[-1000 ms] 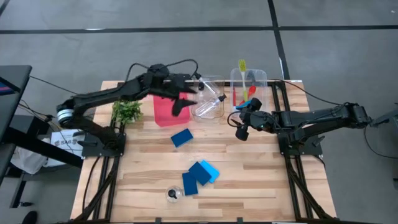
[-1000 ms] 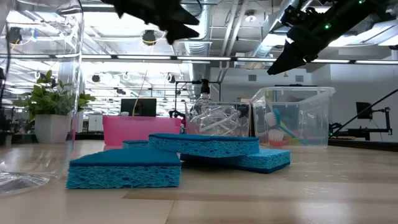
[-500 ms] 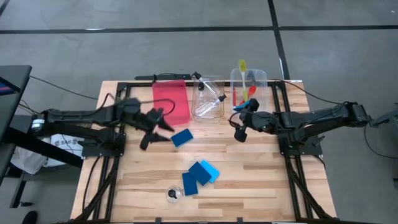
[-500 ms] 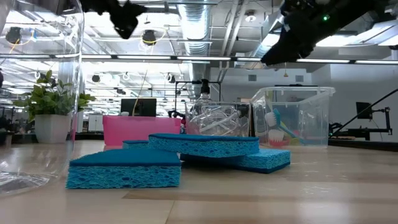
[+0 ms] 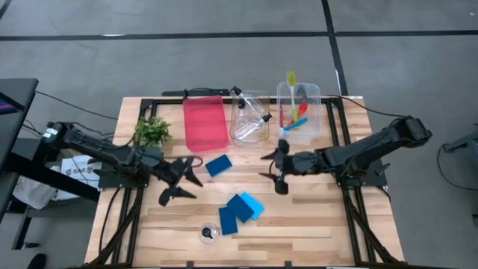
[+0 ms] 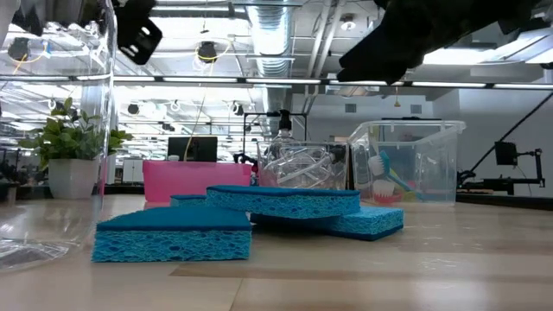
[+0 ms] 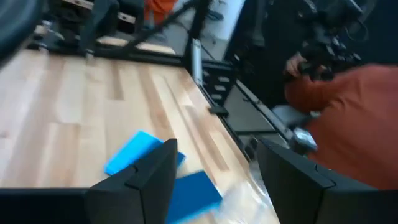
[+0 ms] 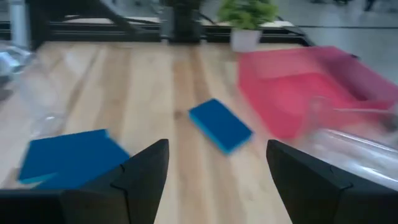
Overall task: Pick & Place Kitchen Sink Supplies
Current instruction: Put the soap dispenser into the left transparent bin
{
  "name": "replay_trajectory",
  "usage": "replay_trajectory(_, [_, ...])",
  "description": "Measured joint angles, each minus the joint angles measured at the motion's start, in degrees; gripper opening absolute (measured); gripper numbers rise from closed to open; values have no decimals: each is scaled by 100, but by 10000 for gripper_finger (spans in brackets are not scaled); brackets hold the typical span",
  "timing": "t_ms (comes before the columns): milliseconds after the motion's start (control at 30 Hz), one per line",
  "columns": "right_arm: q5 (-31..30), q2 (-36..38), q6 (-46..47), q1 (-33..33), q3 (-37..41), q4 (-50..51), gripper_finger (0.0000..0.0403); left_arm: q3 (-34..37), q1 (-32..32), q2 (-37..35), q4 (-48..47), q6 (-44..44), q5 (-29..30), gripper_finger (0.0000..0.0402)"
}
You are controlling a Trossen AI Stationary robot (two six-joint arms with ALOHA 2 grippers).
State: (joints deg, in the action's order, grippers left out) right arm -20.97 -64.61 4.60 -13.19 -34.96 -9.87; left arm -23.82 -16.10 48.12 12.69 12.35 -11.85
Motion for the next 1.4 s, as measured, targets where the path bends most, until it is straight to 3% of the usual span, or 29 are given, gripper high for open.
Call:
replay_trajectory(233, [0, -561, 142, -731, 0, -779, 265, 267, -1013, 4, 5, 171, 244, 222])
replay_trajectory(500, [-428, -800, 195, -1351, 0, -946, 265, 530, -2019, 74, 298, 284, 1289, 227])
replay_trajectory(633, [-462, -899, 196, -1530, 0, -1057, 265, 613, -2373, 484, 616, -395, 1843, 226])
replay_trajectory(833, [-488, -904, 284, -1606, 0, -1159, 265, 617, -2439, 1446, 1586, -1164, 2211, 230])
replay_trajectory(1033, [-488, -904, 256, -1604, 0, -1275, 265, 615, -2434, 2032, 2304, -1212, 2194, 237])
replay_trajectory(1400, [-488, -904, 251, -1604, 0, -1298, 265, 611, -2432, 2246, 2969, -1176, 2192, 238])
